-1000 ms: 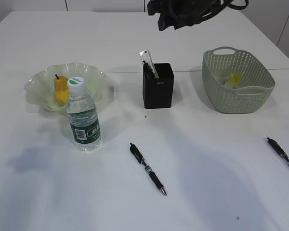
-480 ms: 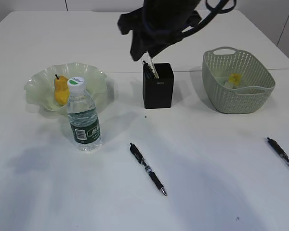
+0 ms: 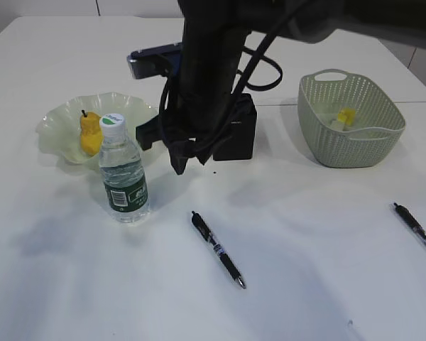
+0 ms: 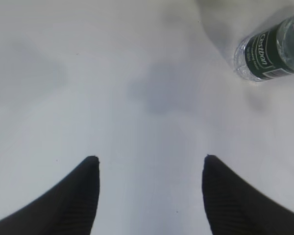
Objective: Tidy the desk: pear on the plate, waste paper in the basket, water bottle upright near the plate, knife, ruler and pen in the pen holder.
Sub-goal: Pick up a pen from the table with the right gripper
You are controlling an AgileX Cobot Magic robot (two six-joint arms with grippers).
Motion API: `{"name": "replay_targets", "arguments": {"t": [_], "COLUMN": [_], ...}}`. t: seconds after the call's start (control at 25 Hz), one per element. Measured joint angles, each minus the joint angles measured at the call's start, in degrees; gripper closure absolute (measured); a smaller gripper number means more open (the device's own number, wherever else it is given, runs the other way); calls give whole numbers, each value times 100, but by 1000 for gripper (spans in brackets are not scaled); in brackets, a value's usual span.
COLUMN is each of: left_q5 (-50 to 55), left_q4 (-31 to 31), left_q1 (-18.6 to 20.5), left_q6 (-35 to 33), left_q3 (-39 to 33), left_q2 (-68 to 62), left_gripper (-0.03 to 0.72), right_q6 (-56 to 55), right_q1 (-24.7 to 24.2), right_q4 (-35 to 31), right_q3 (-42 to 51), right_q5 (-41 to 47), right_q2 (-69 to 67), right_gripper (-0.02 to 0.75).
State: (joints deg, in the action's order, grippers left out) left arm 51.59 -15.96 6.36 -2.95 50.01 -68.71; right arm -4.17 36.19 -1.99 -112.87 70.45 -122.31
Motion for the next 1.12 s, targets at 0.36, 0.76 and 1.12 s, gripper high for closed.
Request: {"name": "replay_targets", "arguments": {"t": [0.36, 0.76, 1.12], "left_q5": [0, 0, 0], "left_q4": [0, 0, 0], "left_q1": [0, 0, 0], "left_q6": [0, 0, 0], "left_q3": [0, 0, 0], "left_q2": [0, 0, 0], "left_gripper": [222, 222, 222], "right_q6": [-97, -97, -97], "right_q1": [0, 0, -11], "right_q4": [14, 50, -23], "right_q3": [27, 753, 861], "right_q5": [0, -34, -53], "right_q2": [-671, -786, -882], "right_gripper": [428, 428, 428]}}
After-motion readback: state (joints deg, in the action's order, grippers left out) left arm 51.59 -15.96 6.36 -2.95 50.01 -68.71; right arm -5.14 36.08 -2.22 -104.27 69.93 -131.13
